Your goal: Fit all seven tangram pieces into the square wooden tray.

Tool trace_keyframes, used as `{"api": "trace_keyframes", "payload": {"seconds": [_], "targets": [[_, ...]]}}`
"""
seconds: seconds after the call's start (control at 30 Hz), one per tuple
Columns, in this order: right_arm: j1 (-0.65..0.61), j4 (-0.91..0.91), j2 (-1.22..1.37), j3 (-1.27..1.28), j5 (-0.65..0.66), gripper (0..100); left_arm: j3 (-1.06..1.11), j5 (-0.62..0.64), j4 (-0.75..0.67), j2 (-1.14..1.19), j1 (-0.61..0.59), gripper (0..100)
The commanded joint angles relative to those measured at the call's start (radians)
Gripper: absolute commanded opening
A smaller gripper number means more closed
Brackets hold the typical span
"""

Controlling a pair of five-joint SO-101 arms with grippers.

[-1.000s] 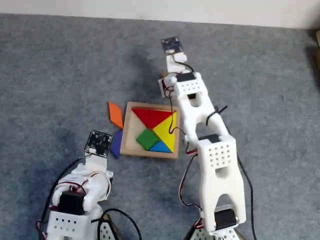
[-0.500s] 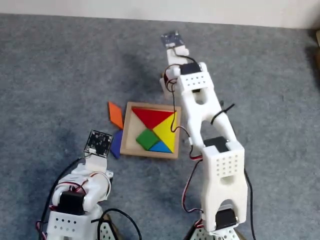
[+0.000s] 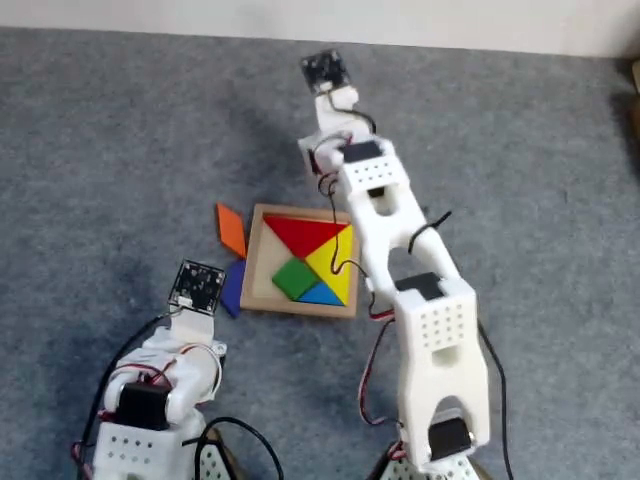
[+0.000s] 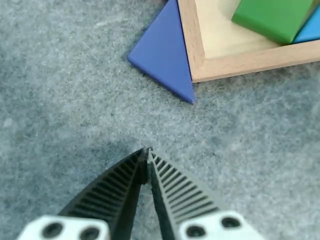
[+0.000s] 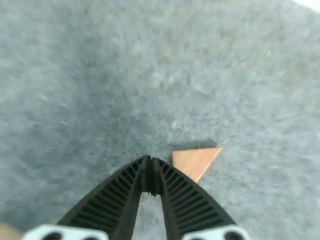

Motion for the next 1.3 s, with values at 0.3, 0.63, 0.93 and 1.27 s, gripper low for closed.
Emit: {"api": "trace_keyframes", "payload": {"seconds": [0.3,0.63,0.93,1.27], "targets": [[0.035,-0.102,0.054,-0.008,0.005,0.8,0.019,-0.008,0.005,-0.033,-0.008,1],[0.108,0.107,0.047,-0.01,0.009,0.8,0.019,-0.008,0.005,-0.033,-0.008,1],[0.127,0.476,-0.059,-0.116,0.011,0.5,0.019,-0.008,0.005,-0.033,-0.008,1],[0.188,0.28,-0.134,-0.128,0.005,0.5,0.019,-0.008,0.005,-0.033,-0.008,1]]}}
